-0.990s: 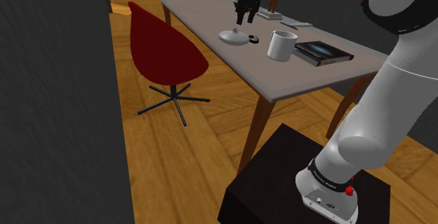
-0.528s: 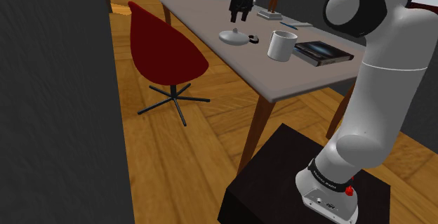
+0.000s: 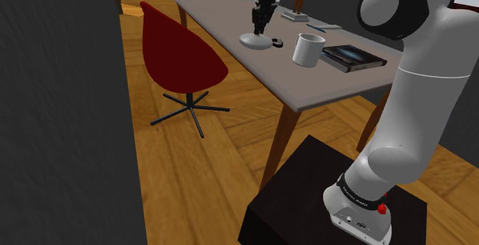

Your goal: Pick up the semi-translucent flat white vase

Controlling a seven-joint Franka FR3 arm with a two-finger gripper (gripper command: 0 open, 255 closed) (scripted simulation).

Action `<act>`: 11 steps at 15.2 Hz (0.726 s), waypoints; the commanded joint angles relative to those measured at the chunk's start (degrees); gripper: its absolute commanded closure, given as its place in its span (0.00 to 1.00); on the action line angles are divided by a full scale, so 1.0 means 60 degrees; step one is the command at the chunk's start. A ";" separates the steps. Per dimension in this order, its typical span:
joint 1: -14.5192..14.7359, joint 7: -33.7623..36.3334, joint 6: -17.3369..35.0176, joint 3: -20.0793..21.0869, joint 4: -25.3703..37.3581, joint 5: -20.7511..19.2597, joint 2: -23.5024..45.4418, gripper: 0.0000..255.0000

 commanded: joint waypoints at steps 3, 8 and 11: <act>0.0004 0.0001 0.0017 0.0001 -0.0026 -0.0003 -0.0011 1.00; -0.0011 -0.0008 -0.0017 -0.0002 0.0054 0.0012 0.0038 1.00; -0.0061 0.0008 -0.0463 -0.0010 0.0624 0.0049 0.0166 1.00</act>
